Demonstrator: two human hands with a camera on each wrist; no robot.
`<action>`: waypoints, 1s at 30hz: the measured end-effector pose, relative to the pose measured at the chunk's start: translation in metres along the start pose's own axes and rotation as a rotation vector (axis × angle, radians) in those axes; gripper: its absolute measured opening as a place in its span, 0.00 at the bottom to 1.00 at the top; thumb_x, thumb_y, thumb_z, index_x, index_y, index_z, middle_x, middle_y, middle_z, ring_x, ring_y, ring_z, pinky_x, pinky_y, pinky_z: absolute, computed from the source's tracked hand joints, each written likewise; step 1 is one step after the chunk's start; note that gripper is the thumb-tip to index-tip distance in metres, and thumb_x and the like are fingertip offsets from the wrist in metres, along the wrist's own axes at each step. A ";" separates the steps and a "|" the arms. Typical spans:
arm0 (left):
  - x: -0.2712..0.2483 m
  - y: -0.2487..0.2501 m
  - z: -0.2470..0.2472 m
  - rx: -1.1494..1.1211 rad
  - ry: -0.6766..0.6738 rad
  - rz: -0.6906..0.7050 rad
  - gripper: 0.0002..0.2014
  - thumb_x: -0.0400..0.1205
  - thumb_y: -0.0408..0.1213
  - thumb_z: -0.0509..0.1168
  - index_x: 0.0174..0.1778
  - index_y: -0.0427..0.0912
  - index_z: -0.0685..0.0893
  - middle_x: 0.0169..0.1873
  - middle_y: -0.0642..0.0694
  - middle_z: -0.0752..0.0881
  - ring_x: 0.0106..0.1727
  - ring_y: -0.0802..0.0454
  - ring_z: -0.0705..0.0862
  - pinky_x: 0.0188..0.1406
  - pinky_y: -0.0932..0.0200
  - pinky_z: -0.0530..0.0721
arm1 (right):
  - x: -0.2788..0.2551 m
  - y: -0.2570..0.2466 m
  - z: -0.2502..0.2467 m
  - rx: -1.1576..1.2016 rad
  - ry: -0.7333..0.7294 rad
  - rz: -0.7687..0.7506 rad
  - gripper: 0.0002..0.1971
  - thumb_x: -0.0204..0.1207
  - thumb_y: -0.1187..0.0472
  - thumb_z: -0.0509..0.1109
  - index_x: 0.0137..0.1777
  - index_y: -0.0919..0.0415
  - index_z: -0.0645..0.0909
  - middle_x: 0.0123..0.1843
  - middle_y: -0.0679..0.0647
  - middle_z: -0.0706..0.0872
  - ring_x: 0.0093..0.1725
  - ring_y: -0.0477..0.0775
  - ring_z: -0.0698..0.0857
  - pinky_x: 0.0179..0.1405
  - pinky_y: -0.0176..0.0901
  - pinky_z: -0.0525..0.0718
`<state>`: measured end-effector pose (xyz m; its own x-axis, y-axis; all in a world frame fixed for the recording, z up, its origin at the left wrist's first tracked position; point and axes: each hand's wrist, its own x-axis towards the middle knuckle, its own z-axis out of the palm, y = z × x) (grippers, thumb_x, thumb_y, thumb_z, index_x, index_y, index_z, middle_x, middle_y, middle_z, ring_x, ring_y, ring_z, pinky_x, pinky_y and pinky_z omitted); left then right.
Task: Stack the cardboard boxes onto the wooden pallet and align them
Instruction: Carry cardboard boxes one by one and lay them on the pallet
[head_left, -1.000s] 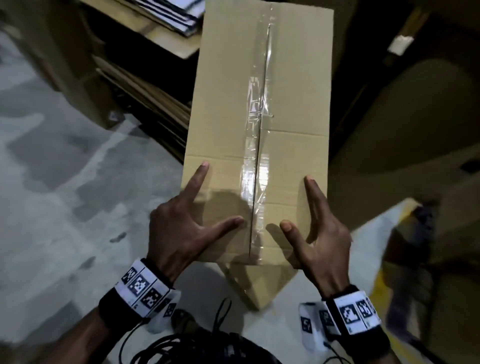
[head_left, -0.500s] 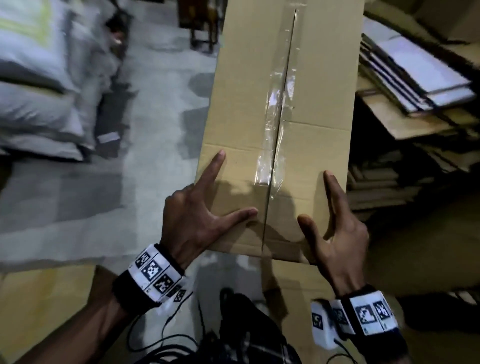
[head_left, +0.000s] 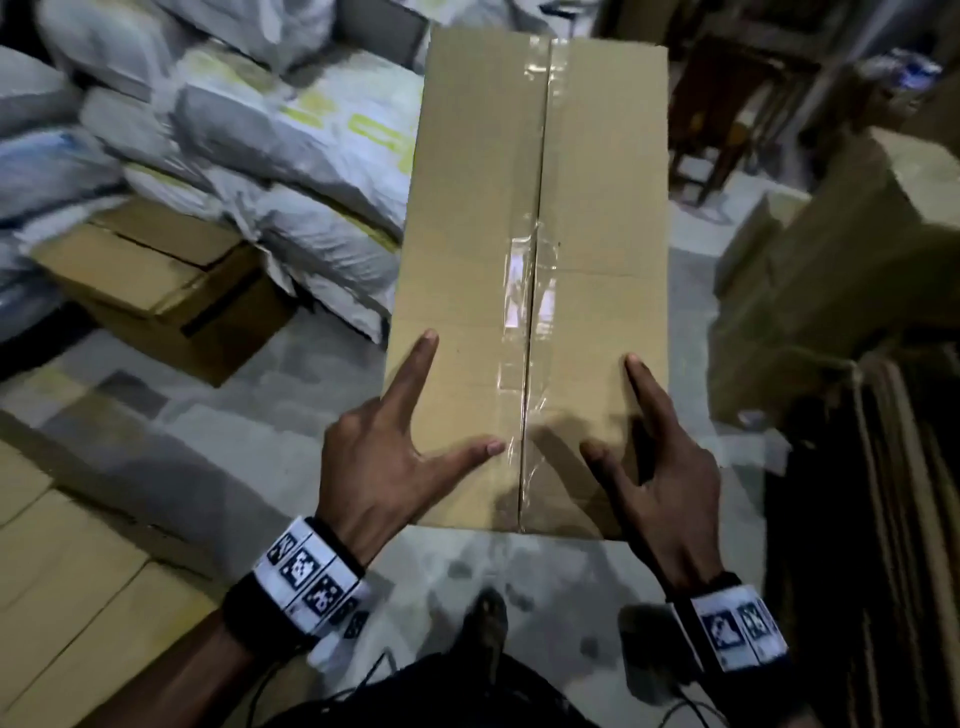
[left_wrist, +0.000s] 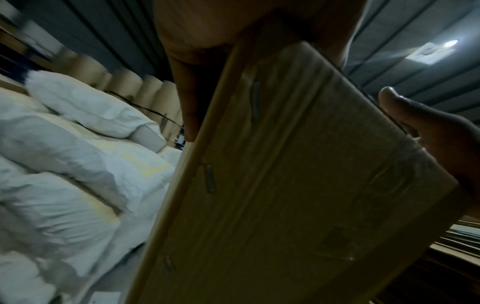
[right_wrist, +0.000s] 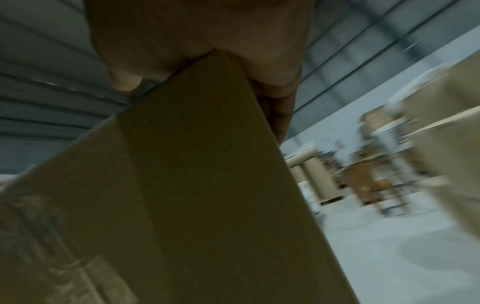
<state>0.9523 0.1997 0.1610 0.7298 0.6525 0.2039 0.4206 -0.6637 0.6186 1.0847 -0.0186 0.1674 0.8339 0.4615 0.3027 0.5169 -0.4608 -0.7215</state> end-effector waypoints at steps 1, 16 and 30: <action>0.016 -0.003 0.000 0.001 0.019 -0.046 0.56 0.66 0.84 0.68 0.88 0.75 0.50 0.37 0.45 0.90 0.35 0.50 0.86 0.45 0.53 0.88 | 0.027 0.001 0.009 0.010 -0.032 -0.030 0.47 0.66 0.13 0.56 0.86 0.29 0.62 0.61 0.29 0.84 0.49 0.37 0.84 0.49 0.39 0.78; 0.208 -0.118 -0.027 0.025 0.400 -0.528 0.55 0.66 0.82 0.70 0.86 0.80 0.48 0.69 0.42 0.88 0.54 0.44 0.91 0.66 0.46 0.87 | 0.326 -0.059 0.235 0.163 -0.487 -0.431 0.45 0.68 0.21 0.63 0.87 0.32 0.64 0.76 0.41 0.84 0.64 0.52 0.86 0.61 0.46 0.82; 0.366 -0.288 -0.122 0.139 0.705 -0.888 0.57 0.66 0.83 0.70 0.89 0.73 0.51 0.67 0.41 0.88 0.47 0.41 0.92 0.62 0.43 0.90 | 0.508 -0.231 0.513 0.302 -0.813 -0.812 0.44 0.72 0.21 0.62 0.88 0.37 0.64 0.83 0.32 0.72 0.77 0.33 0.74 0.76 0.28 0.71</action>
<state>1.0326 0.6742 0.1502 -0.3016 0.9425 0.1441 0.7251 0.1285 0.6766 1.2894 0.7116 0.1685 -0.1405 0.9320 0.3340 0.6799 0.3361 -0.6517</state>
